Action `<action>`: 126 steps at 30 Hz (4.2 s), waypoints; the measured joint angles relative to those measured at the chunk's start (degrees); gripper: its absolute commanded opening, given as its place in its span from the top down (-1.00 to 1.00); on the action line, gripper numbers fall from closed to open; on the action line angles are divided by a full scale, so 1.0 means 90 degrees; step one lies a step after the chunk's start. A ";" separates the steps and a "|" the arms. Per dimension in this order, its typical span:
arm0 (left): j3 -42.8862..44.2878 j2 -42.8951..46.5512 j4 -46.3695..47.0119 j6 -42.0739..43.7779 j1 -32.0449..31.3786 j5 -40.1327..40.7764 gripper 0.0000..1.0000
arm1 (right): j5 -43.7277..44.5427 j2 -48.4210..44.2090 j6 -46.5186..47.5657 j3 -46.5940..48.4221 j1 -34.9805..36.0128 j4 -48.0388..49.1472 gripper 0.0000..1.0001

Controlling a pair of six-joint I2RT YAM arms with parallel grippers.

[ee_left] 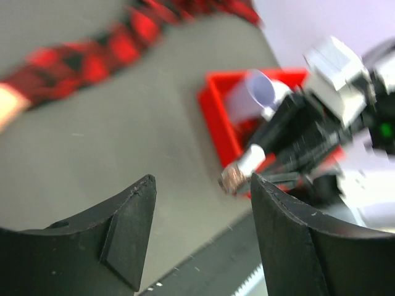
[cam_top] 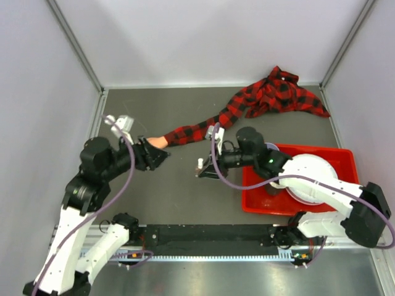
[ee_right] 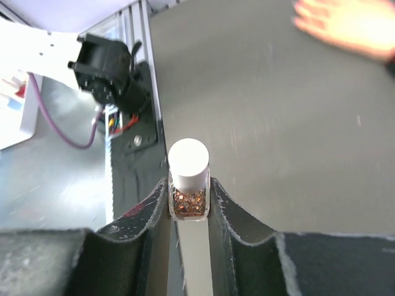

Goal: Paint the nails

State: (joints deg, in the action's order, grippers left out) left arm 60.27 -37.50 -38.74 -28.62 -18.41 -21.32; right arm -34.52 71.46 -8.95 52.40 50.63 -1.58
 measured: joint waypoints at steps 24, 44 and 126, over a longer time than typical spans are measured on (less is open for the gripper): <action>0.0291 -0.2710 0.1401 0.0080 -0.3667 0.1086 0.07 | -0.1052 -0.0697 0.0007 -0.0017 -0.1008 -0.2118 1.00; 0.0301 -0.2943 0.2025 -0.0168 -0.3852 0.0894 1.00 | -0.0852 -0.1239 -0.0255 -0.0022 -0.1020 -0.2140 0.50; 0.0053 -0.1936 0.2378 -0.1353 -0.3847 0.2589 0.27 | 0.1909 -0.1469 -0.0838 0.0160 0.0080 -0.0459 1.00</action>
State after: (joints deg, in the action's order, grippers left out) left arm 60.75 -54.92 -17.34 -40.80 -53.04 1.98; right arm -17.34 58.24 -16.49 53.84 51.35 -5.72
